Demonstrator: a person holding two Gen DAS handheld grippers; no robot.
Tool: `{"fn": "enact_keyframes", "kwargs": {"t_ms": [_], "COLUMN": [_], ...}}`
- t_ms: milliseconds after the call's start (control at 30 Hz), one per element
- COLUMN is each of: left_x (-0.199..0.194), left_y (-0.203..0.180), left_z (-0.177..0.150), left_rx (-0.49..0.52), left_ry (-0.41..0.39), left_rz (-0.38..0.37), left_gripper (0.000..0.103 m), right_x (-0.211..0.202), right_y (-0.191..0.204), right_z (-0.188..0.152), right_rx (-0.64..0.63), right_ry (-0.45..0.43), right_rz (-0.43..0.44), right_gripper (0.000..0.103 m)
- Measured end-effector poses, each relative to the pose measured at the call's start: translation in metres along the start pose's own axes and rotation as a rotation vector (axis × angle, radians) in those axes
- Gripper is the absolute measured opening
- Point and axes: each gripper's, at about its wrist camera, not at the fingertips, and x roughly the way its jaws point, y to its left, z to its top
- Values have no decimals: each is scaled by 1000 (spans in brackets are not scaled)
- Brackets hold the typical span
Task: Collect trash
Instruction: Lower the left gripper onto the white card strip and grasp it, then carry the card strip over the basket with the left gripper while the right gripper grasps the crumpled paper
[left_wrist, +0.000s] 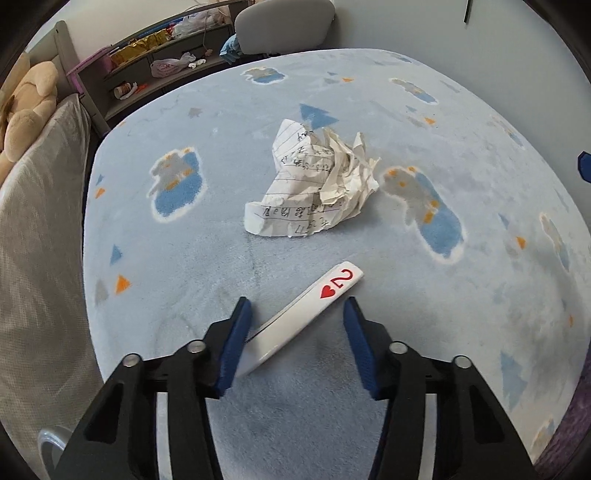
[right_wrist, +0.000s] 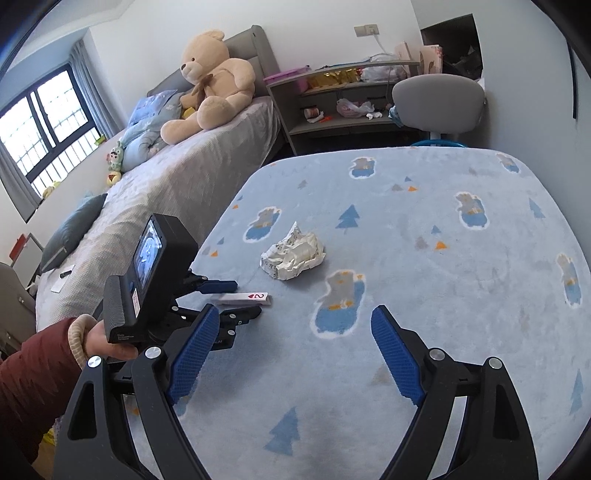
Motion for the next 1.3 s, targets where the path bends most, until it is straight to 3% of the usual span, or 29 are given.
{"fn": "enact_keyframes", "kwargs": {"t_ms": [100,200,233,300,600,833,933,1067,1300], "left_x": [-3,-8,-11,-16,-67,-124,-138,-153,-179], "left_y": [-7,-12,-13,-12,-18,-3,12,31,61], "left_z": [-5,-12,-15,-23,-61,-99,-122,-147,-179], "left_rx": [-12,-47,-71,-137,-277,-378,-446,-506,-592], "left_ry": [-14,-31,-39,-46,-159,-262,-269,-264,-274], "left_rz": [2,9,3,-13,92,236,290,356,472], "left_gripper": [29,25,16,11,12,12,12,12,12], "right_x": [0,2,3,5,31,67,82,98,140], "right_y": [-2,-3,-4,-5,-12,-3,0,12,27], "right_z": [0,1,1,1,1,7,13,22,37], "right_rx": [5,8,7,5,13,-16,-1,-16,-65], "right_ry": [2,2,2,2,36,64,70,58,69], "right_rz": [-4,-13,-17,-32,-90,-116,-108,-104,-170], "right_gripper": [83,83,83,83,83,83,83,92,94]}}
